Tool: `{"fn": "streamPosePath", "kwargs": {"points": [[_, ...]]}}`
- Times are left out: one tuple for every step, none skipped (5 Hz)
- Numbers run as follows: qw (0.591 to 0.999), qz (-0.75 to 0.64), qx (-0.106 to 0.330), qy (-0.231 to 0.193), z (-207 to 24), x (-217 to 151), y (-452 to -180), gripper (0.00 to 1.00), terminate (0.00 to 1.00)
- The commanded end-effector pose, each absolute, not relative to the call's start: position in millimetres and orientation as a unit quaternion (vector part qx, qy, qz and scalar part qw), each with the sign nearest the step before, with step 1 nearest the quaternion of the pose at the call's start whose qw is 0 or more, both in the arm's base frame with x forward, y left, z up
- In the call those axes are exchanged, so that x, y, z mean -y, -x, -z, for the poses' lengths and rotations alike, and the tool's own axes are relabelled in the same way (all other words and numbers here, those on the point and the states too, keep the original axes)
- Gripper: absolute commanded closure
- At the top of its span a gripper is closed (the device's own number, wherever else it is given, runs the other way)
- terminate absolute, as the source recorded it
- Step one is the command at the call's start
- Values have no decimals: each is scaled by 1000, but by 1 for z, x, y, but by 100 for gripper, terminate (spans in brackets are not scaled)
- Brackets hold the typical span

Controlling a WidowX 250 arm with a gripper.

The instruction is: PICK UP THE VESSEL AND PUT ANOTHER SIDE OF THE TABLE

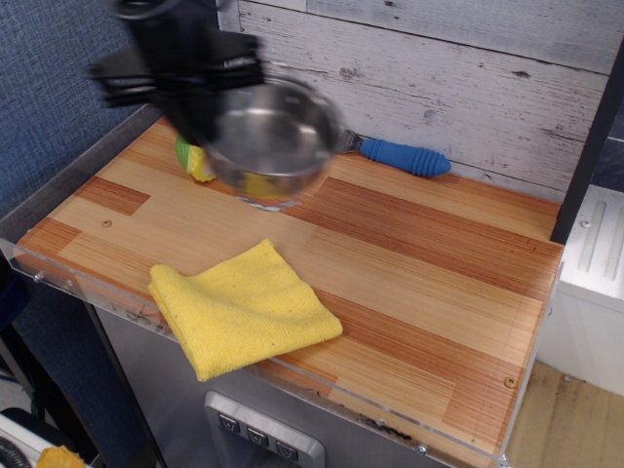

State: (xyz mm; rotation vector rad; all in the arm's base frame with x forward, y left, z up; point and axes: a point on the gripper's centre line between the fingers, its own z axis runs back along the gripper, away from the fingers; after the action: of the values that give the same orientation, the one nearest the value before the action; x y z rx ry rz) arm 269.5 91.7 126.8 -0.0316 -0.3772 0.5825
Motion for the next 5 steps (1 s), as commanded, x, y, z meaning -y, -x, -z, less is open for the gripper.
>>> {"fn": "streamPosePath", "kwargs": {"points": [[918,-353,183,-1,-113,-157,-257,100,0],[916,-363,170,-10,-96,-181,-250,100,0],[913,-378,155,-12,-80,-204,-238,100,0],[909,-391,146,-14,-66,-221,-224,100,0],[909,-394,133,-11,-49,-232,-216,100,0]]}}
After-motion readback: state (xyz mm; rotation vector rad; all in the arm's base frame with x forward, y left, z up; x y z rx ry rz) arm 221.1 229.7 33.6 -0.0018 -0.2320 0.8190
